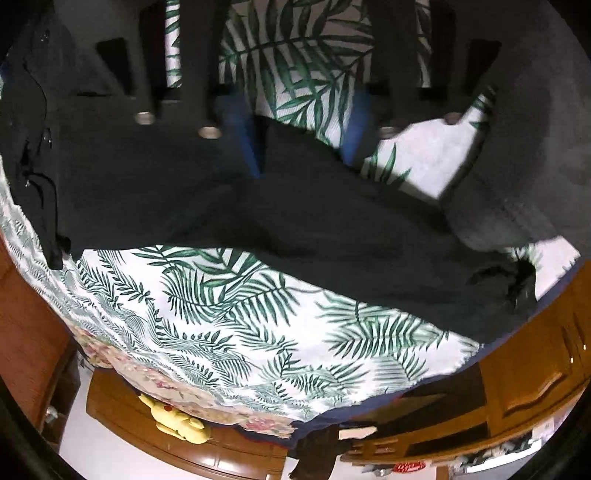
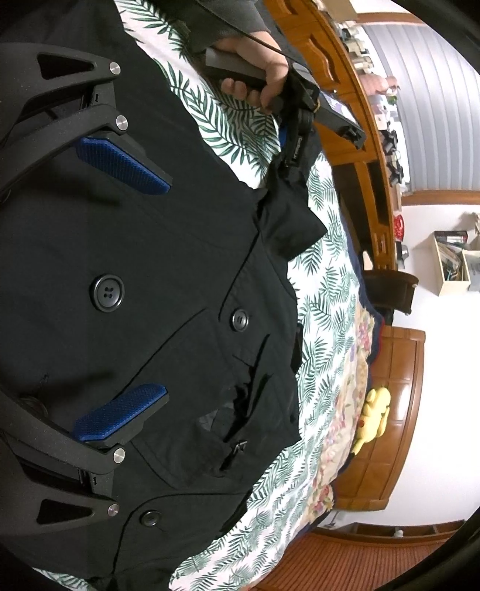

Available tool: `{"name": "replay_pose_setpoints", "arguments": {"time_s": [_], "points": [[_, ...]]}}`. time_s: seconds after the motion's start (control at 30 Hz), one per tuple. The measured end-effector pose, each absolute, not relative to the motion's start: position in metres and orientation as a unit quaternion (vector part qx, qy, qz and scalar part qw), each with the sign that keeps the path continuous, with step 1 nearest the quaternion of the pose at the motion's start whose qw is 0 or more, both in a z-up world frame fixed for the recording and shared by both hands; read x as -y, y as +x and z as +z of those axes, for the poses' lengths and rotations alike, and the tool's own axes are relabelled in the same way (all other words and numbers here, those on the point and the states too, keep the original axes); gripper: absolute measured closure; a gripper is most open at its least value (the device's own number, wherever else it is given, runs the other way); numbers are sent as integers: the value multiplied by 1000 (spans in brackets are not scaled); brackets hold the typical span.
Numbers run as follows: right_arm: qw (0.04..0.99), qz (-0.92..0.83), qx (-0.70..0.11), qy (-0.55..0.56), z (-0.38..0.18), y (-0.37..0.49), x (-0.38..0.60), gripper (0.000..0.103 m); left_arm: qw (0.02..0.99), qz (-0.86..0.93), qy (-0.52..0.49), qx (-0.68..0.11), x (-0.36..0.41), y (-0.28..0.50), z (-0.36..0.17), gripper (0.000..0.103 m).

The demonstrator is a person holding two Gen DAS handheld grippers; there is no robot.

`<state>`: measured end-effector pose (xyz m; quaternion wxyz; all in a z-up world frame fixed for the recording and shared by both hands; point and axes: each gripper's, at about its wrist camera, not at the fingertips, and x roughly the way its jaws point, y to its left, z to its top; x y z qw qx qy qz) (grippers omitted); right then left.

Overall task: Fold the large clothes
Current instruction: 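Lift the sleeve with the left tool and fold it across the coat front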

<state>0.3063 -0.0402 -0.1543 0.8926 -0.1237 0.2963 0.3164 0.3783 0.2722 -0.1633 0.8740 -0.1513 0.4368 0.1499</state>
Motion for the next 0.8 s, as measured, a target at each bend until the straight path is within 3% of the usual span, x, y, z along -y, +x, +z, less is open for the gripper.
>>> {"name": "replay_pose_setpoints", "arguments": {"time_s": [0.1, 0.2, 0.5, 0.8], "points": [[892, 317, -297, -123, -154, 306, 40, 0, 872, 155, -134, -445, -268, 385, -160, 92], [893, 317, -296, -123, -154, 306, 40, 0, 875, 155, -126, -441, -262, 384, -148, 101], [894, 321, -297, -99, -150, 308, 48, 0, 909, 101, -40, -402, -173, 350, -65, 101], [894, 323, -297, -95, -146, 308, 50, 0, 913, 70, 7, -401, -123, 308, -32, 99]]}}
